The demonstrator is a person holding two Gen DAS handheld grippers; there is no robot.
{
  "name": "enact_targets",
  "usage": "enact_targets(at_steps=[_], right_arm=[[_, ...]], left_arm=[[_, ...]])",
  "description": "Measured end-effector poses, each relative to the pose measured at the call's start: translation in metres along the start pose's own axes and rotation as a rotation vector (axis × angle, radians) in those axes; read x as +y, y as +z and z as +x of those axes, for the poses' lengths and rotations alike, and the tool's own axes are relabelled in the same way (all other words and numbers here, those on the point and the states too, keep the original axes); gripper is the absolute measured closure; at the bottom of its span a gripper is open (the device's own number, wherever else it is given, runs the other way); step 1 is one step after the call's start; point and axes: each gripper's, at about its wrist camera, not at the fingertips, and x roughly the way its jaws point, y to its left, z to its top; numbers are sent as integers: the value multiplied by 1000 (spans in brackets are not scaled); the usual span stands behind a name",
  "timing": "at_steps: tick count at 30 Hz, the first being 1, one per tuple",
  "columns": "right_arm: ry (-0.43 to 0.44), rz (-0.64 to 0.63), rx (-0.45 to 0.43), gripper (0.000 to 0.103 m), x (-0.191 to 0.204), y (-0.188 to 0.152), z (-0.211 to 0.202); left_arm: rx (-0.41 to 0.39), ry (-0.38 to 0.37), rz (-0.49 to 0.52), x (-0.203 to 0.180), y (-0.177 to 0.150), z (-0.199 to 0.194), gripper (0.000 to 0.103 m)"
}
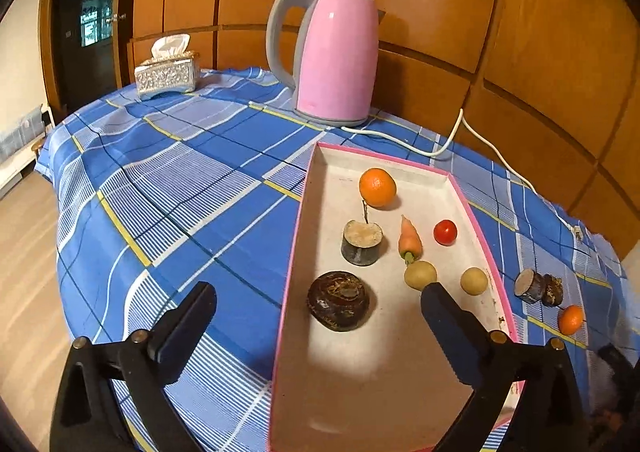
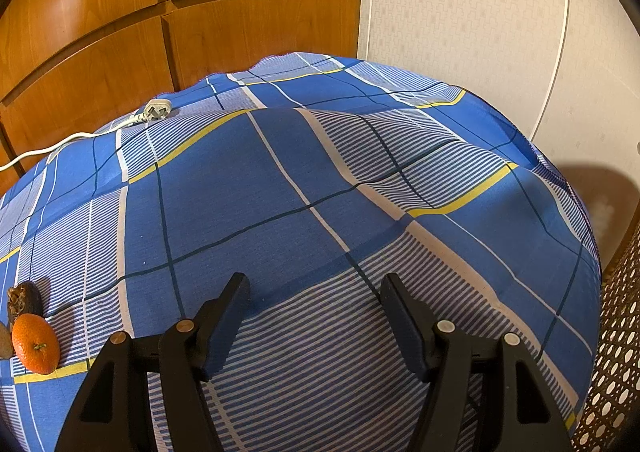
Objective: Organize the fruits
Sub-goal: 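Withdraw the left tool from the tray, then move the right tool to the orange mandarin and close on it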
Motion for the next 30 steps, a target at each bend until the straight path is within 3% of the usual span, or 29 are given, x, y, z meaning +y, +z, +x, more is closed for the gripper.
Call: enact_targets(at_steps=[6,11,22,25,30], right_arm=[[-1,0,0,34,0,0,0],[1,0,1,34,0,0,0],[33,-33,15,34,6,-2,-5],[143,-85,36,34,19,-5,-14],[462,-156,84,34,52,-7,-36]], left_arm=[[-16,2,17,7,-10,-1,0],[-97,-16,69,5,-15,-10,0],[29,-43,56,3,-19,2,0],[34,-50,39,6,-20,2,0],[35,-40,41,6,-20,3,0]])
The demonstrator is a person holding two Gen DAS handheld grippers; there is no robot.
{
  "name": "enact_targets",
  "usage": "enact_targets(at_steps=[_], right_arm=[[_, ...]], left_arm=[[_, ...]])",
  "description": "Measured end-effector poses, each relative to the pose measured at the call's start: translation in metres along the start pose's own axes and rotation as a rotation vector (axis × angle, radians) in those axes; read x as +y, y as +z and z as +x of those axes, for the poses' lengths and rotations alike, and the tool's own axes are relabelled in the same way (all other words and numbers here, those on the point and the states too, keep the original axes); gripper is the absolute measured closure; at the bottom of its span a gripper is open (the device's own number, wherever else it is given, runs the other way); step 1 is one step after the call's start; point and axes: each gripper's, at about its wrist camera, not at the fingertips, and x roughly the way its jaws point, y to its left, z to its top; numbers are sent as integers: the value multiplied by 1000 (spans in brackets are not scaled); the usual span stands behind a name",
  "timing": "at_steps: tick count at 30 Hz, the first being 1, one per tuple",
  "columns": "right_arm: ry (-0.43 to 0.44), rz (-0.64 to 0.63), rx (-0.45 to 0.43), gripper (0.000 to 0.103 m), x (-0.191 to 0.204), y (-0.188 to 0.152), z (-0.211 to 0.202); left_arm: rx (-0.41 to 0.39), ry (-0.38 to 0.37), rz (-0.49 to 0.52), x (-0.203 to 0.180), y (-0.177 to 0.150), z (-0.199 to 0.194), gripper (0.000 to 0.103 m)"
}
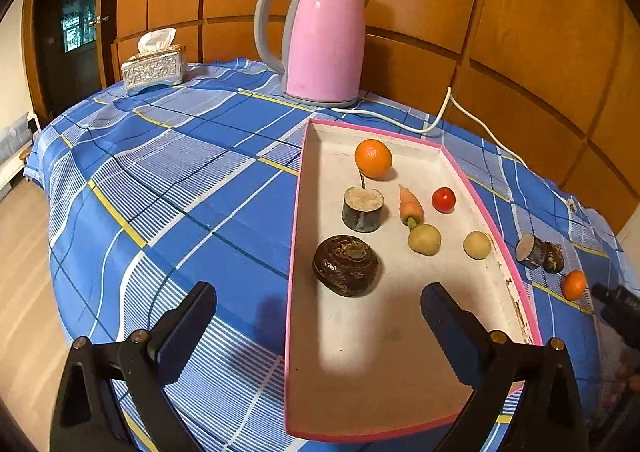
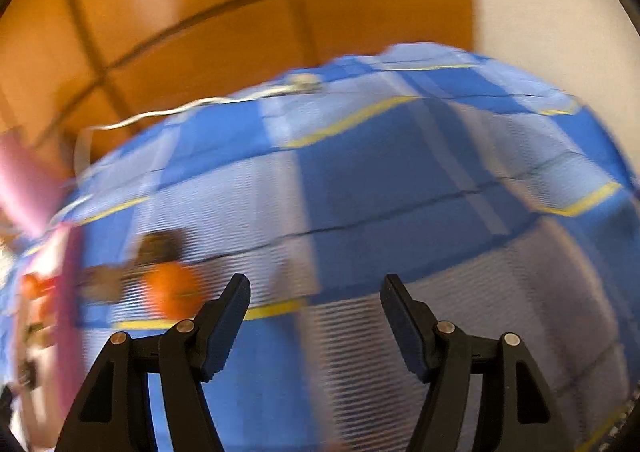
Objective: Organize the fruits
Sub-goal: 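Move the right tool to the orange mandarin and close on it, then carry the mandarin into the tray and open the right tool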
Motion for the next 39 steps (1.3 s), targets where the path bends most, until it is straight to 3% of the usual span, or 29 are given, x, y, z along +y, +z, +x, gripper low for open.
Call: enact_targets(at_steps=[2,4,10,11,12,13,23,39], right_arm=[[101,-43,8,34,18,1,-2],[139,-89,20,34,34,1,-1],[128,-193,76,34,64,4,25],[119,-210,86,37,68,2,31],[106,-225,92,54,71,2,35],[92,-242,98,63,73,0,41],[107,-270,38,64,68,-5,36],[153,-253,61,64,65,-11,18]], left_arm=[[3,0,-2,1,0,1,0],[10,-8,-10,2,0,2,0],[15,-9,-21,4,0,3,0],[19,-6,-20,4,0,3,0],[24,-4,-19,4,0,4,0],[25,-3,-20,4,0,4,0],[42,38,-27,6,-2,7,0],[46,22,-42,9,-4,3,0]])
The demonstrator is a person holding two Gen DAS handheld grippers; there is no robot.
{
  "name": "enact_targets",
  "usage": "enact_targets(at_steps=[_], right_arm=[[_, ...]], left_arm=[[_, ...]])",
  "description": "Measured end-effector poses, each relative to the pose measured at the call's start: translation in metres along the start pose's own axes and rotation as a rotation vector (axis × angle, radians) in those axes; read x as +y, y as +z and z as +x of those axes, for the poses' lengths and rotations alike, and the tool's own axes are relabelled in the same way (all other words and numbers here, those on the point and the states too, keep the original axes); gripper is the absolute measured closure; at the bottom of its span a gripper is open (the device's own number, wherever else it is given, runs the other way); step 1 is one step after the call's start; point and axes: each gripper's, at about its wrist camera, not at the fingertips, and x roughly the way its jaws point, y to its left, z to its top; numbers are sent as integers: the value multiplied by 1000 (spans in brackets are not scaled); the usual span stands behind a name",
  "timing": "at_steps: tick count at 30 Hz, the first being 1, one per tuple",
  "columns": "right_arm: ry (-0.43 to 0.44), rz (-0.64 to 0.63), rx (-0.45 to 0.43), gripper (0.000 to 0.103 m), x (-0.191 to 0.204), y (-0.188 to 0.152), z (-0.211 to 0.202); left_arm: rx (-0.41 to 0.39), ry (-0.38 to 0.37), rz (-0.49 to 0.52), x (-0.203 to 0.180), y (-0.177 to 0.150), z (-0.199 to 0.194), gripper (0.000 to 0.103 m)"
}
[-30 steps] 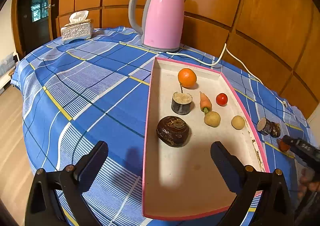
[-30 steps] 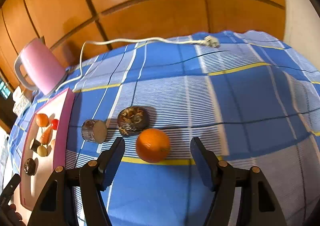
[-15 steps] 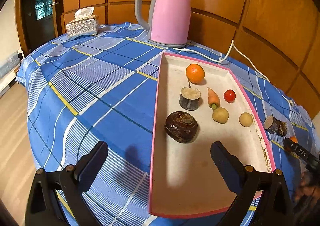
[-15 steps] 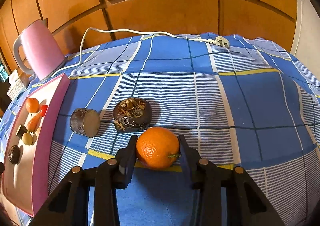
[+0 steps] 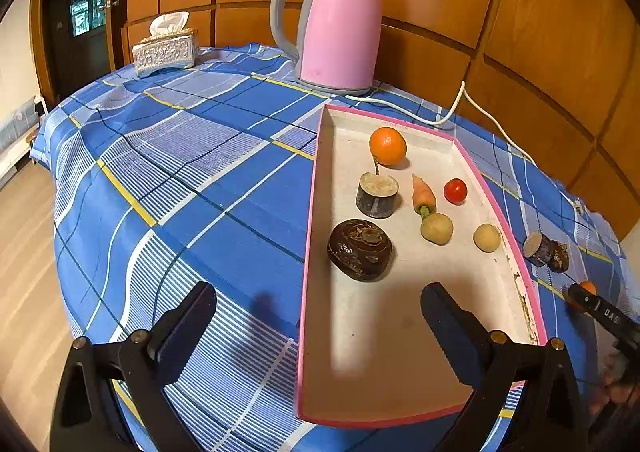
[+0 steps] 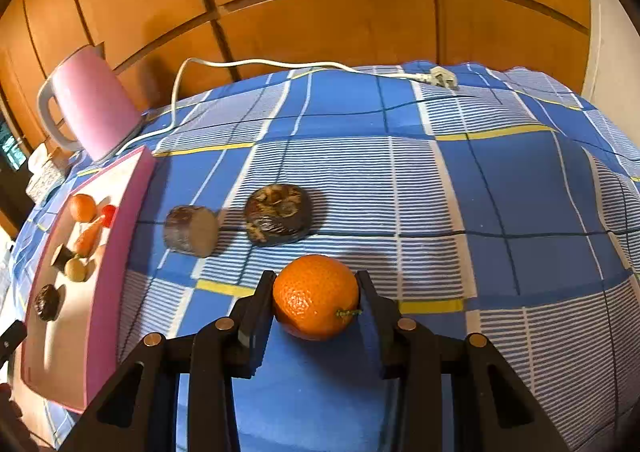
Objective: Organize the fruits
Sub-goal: 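Carry the mandarin into the tray and open the right tool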
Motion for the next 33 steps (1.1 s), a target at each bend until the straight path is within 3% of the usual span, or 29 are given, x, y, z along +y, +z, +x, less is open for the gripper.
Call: enact_targets(at_steps=[9,20,29,33], right_arm=[[89,-67,10,64,26,-2,-10],[206,-194,5,64,82,13,-14],[340,-340,45,64,154,37,-2],[343,-387,89,64,178,40,20]], left_arm=[[-1,11,-56,12,0,-3,0],[42,75,-254,55,-10,1,0],[82,58,-234,51,-14,12,0],[94,64,-250,56,-15,16,0]])
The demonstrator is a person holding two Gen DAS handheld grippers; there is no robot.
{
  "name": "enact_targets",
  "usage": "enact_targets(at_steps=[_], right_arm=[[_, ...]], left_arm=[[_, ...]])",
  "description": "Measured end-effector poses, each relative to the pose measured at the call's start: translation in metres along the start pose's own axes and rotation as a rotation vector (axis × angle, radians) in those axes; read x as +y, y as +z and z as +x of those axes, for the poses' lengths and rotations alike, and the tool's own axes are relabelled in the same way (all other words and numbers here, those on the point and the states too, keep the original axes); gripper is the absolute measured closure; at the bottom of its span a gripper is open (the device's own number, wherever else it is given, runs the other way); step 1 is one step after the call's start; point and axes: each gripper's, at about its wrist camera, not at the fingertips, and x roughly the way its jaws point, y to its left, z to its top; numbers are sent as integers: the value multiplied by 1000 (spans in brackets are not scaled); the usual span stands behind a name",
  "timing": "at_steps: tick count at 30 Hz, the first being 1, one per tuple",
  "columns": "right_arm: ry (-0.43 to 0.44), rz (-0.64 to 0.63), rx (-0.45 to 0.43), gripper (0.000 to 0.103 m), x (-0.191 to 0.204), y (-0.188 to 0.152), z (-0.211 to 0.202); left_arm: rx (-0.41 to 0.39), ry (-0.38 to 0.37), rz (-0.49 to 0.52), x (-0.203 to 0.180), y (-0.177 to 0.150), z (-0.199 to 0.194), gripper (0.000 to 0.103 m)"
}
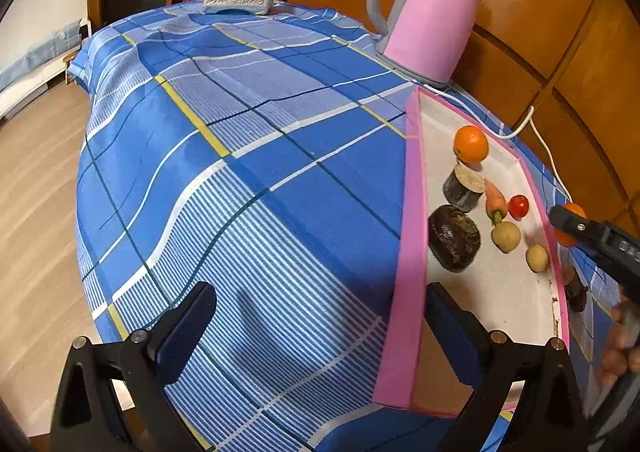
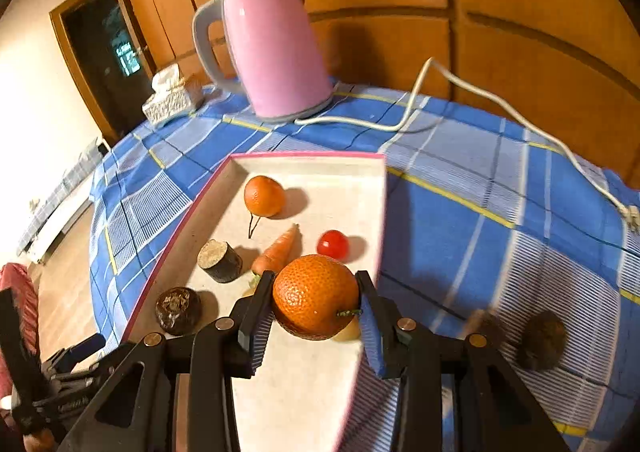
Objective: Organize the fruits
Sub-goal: 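Carry the mandarin into the tray and open the right tool, then withdraw the right tool from the tray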
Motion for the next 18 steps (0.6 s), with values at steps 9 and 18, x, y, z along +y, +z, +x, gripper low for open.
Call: enact_targets(at_steps=[9,18], right_arm=[[-21,-31,46,47,12,0,28],[-57,45,-40,46,-3,-11,-9]], left_arm=[[8,2,-1,2,0,2,0],[10,-5,8,-2,-1,1,0]])
